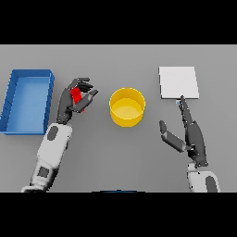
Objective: Pick up the red beaker and tilt it to pour out 1 green nut into yellow bowl. Pick up the yellow bowl and place it on the metallic measuring scale.
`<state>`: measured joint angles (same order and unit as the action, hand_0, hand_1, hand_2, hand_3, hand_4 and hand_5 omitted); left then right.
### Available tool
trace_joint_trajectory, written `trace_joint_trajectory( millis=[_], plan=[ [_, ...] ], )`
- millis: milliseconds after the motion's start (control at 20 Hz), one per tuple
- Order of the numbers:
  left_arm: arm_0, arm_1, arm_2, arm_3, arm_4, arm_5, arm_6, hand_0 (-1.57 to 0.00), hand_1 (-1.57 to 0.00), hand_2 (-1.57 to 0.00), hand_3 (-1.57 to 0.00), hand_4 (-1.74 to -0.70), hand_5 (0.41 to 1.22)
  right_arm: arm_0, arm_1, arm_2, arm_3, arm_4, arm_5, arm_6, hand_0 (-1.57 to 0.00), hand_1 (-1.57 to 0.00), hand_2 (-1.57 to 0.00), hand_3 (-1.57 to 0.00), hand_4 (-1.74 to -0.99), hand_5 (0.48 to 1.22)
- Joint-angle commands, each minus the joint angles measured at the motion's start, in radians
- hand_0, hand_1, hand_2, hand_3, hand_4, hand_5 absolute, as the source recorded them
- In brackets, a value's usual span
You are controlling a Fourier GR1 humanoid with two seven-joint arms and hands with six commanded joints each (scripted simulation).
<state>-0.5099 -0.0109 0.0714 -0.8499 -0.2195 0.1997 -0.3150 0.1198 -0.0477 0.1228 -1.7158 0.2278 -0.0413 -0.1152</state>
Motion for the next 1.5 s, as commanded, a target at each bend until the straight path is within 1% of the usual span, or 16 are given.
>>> trace_joint_trajectory(
  millis=[0, 100, 150, 200, 300, 450, 500, 600, 650, 850, 950, 1050, 1150, 1250, 1350, 1450],
  plan=[
    [-0.003, -0.006, -0.001, 0.002, -0.006, 0.003, -0.013, -0.93, -0.95, -0.95, -0.76, -1.53, 0.990, -0.004, -0.002, 0.001, 0.005, 0.006, -0.001, 0.003, 0.00, 0.00, 0.00, 0.00, -1.241, 0.695],
    [-0.010, -0.015, 0.009, 0.025, 0.002, -0.003, -0.070, -1.16, -1.18, -1.17, -1.00, -1.60, 1.073, -0.014, 0.006, 0.000, 0.011, 0.000, -0.003, 0.000, 0.00, 0.00, 0.00, 0.00, -1.233, 0.688],
    [-0.013, -0.013, 0.011, 0.029, 0.006, -0.004, -0.071, -1.24, -1.25, -1.25, -1.11, -1.57, 1.103, -0.020, 0.004, -0.003, 0.013, -0.002, -0.002, 0.003, 0.00, 0.00, 0.00, 0.00, -1.233, 0.686],
    [-0.019, -0.013, 0.018, 0.036, 0.013, -0.002, -0.077, -1.31, -1.32, -1.32, -1.20, -1.61, 1.119, -0.014, -0.003, -0.008, 0.008, -0.007, 0.001, -0.008, 0.00, 0.00, 0.00, 0.00, -1.232, 0.685],
    [-0.034, -0.019, 0.026, 0.046, 0.021, 0.012, -0.061, -1.40, -1.41, -1.41, -1.34, -1.65, 1.127, -0.031, -0.001, -0.010, 0.031, -0.001, -0.003, 0.007, 0.00, 0.00, 0.00, 0.00, -1.207, 0.677],
    [-0.047, -0.003, 0.020, 0.012, 0.019, 0.016, -0.034, -1.49, -1.49, -1.49, -1.45, -1.70, 1.127, -0.038, 0.005, -0.002, 0.034, 0.016, -0.016, -0.011, 0.00, 0.00, 0.00, 0.00, -1.175, 0.667],
    [-0.036, 0.007, 0.010, -0.010, 0.011, 0.016, -0.033, -1.50, -1.50, -1.50, -1.47, -1.71, 1.126, -0.039, 0.002, -0.003, 0.042, 0.020, -0.018, -0.011, 0.00, 0.00, 0.00, 0.00, -1.160, 0.664],
    [-0.044, 0.026, -0.017, -0.054, -0.013, 0.017, 0.007, -1.53, -1.53, -1.53, -1.51, -1.72, 1.126, -0.022, -0.004, 0.005, 0.033, 0.043, -0.025, -0.024, 0.00, 0.00, 0.00, 0.00, -1.127, 0.659],
    [-0.041, 0.037, -0.045, -0.092, -0.035, 0.009, 0.027, -1.54, -1.54, -1.54, -1.52, -1.72, 1.127, -0.030, -0.001, 0.007, 0.037, 0.053, -0.032, -0.005, 0.00, 0.00, 0.00, 0.00, -1.116, 0.656],
    [-0.080, 0.138, -0.183, -0.163, -0.197, -0.035, 0.134, -1.56, -1.56, -1.56, -1.55, -1.73, 1.139, -0.022, -0.012, 0.009, 0.032, 0.061, -0.030, -0.031, 0.00, 0.00, 0.00, 0.00, -1.095, 0.660],
    [-0.095, 0.165, -0.238, -0.186, -0.255, -0.063, 0.182, -1.56, -1.56, -1.56, -1.55, -1.74, 1.132, -0.017, -0.013, 0.003, 0.033, 0.049, -0.025, -0.041, 0.00, 0.00, 0.00, 0.00, -1.092, 0.663],
    [-0.103, 0.172, -0.270, -0.198, -0.282, -0.079, 0.211, -1.56, -1.56, -1.56, -1.55, -1.74, 1.123, -0.012, -0.019, 0.000, 0.030, 0.041, -0.018, -0.043, 0.00, 0.00, 0.00, 0.00, -1.092, 0.668],
    [-0.108, 0.173, -0.292, -0.200, -0.297, -0.088, 0.220, -1.56, -1.56, -1.56, -1.55, -1.74, 1.136, -0.025, -0.017, 0.004, 0.022, 0.052, -0.022, -0.010, 0.00, 0.00, 0.00, 0.00, -1.092, 0.664],
    [-0.146, 0.197, -0.345, -0.195, -0.363, -0.112, 0.267, -1.56, -1.56, -1.56, -1.56, -1.74, 1.149, -0.013, -0.010, 0.010, 0.025, 0.049, -0.018, -0.022, 0.00, 0.00, 0.00, 0.00, -1.096, 0.670],
    [-0.218, 0.231, -0.411, -0.168, -0.443, -0.157, 0.302, -1.57, -1.57, -1.57, -1.56, -1.74, 1.153, -0.021, -0.010, 0.009, 0.021, 0.044, -0.014, -0.019, 0.00, 0.00, 0.00, 0.00, -1.069, 0.685],
    [-0.276, 0.248, -0.490, -0.137, -0.520, -0.199, 0.292, -1.57, -1.57, -1.57, -1.57, -1.74, 1.177, -0.014, -0.012, 0.018, 0.018, 0.058, -0.014, -0.032, 0.00, 0.00, 0.00, 0.00, -1.056, 0.692]
  ],
)
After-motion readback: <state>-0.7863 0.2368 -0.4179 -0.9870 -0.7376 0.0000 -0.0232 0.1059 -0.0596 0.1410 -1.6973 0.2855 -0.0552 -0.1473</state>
